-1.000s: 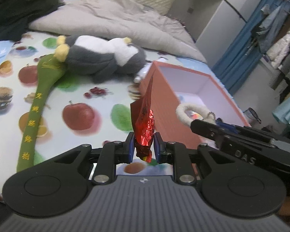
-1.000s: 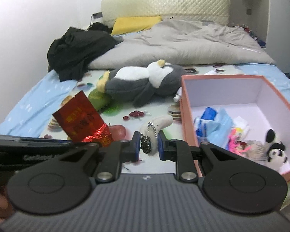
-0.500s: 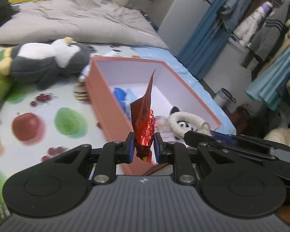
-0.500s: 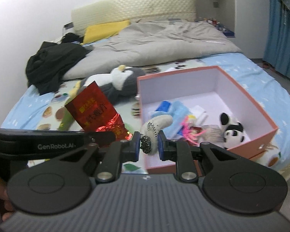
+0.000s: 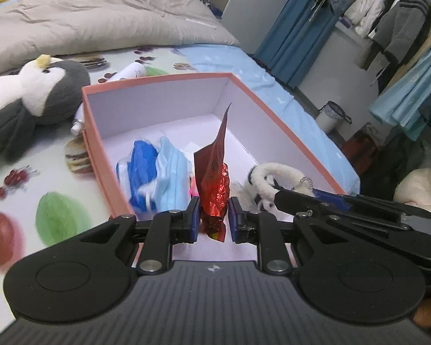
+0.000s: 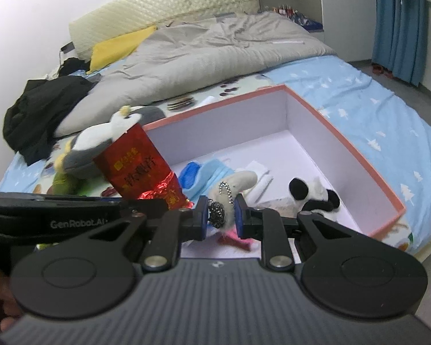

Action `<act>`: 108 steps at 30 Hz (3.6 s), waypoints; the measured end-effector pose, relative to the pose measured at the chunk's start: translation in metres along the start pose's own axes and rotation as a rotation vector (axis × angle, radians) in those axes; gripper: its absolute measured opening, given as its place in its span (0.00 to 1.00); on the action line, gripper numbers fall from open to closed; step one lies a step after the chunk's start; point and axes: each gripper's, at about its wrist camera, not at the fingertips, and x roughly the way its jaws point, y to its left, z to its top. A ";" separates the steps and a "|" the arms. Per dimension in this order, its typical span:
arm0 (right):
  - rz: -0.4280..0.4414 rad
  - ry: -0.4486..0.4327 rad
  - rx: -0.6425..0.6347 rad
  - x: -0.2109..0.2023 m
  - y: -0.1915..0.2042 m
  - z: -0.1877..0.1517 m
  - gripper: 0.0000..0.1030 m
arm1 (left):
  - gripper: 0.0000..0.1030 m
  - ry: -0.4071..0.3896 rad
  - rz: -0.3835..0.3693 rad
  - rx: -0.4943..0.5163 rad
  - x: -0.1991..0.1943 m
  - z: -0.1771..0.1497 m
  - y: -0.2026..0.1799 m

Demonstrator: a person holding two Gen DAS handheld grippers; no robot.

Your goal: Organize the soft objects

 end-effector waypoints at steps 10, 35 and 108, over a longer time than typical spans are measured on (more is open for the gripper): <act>0.000 0.083 0.016 0.079 -0.043 0.036 0.24 | 0.24 0.024 0.049 -0.023 0.075 0.060 0.015; 0.022 -0.027 -0.010 -0.016 -0.006 0.039 0.45 | 0.37 -0.128 0.080 0.031 -0.047 0.038 -0.002; -0.159 -0.179 -0.015 -0.160 0.032 -0.094 0.86 | 1.00 -0.215 0.196 0.117 -0.198 -0.124 -0.036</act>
